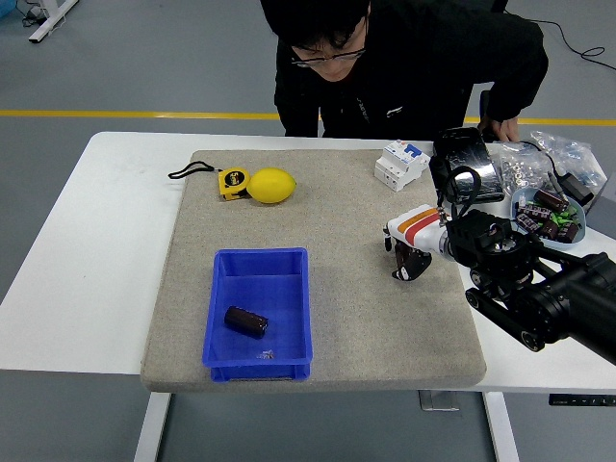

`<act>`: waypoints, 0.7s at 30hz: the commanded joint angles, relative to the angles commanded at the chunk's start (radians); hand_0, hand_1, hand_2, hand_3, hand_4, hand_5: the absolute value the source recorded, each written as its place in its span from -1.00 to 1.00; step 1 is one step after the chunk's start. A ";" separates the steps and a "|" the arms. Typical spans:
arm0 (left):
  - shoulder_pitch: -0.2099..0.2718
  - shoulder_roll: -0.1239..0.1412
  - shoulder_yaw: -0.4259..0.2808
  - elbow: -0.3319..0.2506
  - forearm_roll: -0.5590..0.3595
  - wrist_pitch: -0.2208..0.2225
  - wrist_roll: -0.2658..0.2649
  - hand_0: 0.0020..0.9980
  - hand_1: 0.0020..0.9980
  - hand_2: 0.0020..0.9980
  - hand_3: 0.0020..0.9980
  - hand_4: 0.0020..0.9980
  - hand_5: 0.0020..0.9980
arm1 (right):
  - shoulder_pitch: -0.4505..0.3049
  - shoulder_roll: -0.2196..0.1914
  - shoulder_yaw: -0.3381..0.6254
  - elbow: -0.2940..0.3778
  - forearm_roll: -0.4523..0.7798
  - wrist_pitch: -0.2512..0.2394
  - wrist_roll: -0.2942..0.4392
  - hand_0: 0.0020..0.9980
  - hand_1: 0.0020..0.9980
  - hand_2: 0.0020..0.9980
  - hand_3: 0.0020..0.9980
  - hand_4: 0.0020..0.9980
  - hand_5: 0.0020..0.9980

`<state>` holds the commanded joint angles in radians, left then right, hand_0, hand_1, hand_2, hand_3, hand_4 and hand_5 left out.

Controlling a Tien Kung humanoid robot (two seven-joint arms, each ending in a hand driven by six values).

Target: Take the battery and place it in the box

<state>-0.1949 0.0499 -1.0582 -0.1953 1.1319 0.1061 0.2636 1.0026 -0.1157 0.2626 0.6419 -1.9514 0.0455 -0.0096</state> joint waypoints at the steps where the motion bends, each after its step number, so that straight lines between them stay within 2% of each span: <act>1: 0.001 0.000 -0.001 0.000 0.001 0.000 0.000 0.44 0.38 0.35 0.17 0.27 0.09 | 0.002 -0.001 -0.001 0.004 -0.004 0.008 -0.001 -0.17 0.06 0.36 0.43 0.75 -0.42; 2: 0.001 0.001 -0.002 0.000 0.002 0.000 0.000 0.44 0.38 0.35 0.17 0.26 0.09 | 0.004 -0.002 -0.002 0.007 -0.006 0.016 -0.001 -0.11 0.12 0.40 0.53 0.80 -0.41; 7: 0.002 0.002 -0.004 0.000 0.005 0.000 0.000 0.44 0.38 0.35 0.17 0.26 0.09 | 0.013 -0.004 -0.004 0.014 -0.021 0.045 -0.001 -0.11 0.12 0.40 0.53 0.80 -0.41; 9: 0.000 0.002 -0.001 0.000 0.002 0.000 0.000 0.45 0.38 0.35 0.17 0.26 0.09 | 0.018 -0.005 -0.004 0.012 -0.029 0.051 -0.001 -0.09 0.16 0.43 0.59 0.81 -0.41; 21: -0.007 0.003 0.006 0.001 -0.006 -0.001 -0.002 0.44 0.38 0.34 0.17 0.26 0.09 | 0.024 -0.012 -0.008 0.013 -0.032 0.035 0.007 -0.15 0.12 0.41 0.56 0.78 -0.43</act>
<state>-0.2016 0.0531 -1.0519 -0.1944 1.1260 0.1054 0.2620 1.0262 -0.1275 0.2544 0.6553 -1.9837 0.0806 -0.0022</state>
